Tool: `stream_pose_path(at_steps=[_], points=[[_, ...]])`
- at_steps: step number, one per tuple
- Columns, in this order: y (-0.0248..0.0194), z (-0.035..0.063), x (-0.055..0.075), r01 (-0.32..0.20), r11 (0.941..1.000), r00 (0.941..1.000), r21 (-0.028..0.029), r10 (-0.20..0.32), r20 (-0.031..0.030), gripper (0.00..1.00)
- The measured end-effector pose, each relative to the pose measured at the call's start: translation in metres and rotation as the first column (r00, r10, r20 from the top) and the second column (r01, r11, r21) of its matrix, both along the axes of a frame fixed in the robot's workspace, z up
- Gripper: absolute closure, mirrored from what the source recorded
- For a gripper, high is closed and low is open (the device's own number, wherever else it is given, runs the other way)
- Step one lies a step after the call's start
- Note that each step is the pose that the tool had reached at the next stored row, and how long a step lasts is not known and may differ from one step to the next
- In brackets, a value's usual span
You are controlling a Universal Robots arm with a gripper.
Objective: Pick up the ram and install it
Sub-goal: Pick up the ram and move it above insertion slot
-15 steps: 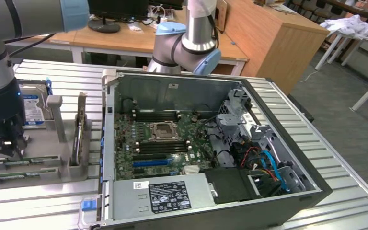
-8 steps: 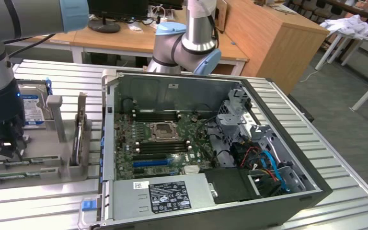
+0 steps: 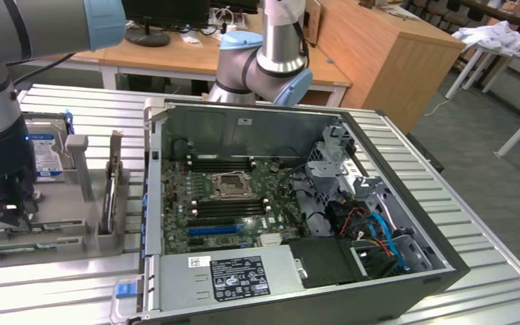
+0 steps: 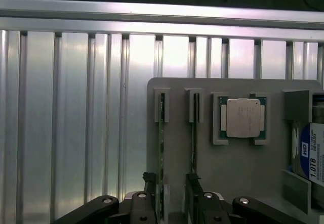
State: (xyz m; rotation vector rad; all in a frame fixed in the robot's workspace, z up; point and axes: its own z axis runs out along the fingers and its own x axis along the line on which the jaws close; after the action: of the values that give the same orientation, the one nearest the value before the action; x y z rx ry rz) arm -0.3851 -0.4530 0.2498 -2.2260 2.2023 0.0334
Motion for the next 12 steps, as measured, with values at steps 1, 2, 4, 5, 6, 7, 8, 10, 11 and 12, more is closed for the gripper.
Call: stream_pose_path(at_steps=[1,2,4,5,6,7,8,10,11,12], points=[[-0.0001,-0.0006,0.0,0.0,1.0,1.0,0.0,0.0,-0.0001,0.63],[-0.0002,-0.0013,0.0,0.0,1.0,1.0,0.0,0.0,0.0,0.63],[-0.0005,-0.0027,0.0,0.0,1.0,1.0,0.0,0.0,0.0,0.63],[-0.0006,-0.0034,0.0,0.0,1.0,1.0,0.0,0.0,-0.0001,0.63],[-0.0007,-0.0042,-0.0001,0.0,1.0,1.0,0.0,0.0,0.0,0.63],[-0.0008,-0.0049,0.0,0.0,1.0,1.0,0.0,0.0,0.0,0.63],[-0.0009,-0.0057,-0.0001,0.0,1.0,1.0,0.0,0.0,0.0,0.63],[-0.001,-0.007,-0.0001,0.0,1.0,1.0,0.0,0.0,0.0,0.63],[-0.0011,-0.0076,-0.0001,0.0,1.0,1.0,0.0,0.0,-0.0001,0.63],[-0.0012,-0.0083,-0.0001,0.0,1.0,1.0,0.0001,0.0,0.0,0.63]])
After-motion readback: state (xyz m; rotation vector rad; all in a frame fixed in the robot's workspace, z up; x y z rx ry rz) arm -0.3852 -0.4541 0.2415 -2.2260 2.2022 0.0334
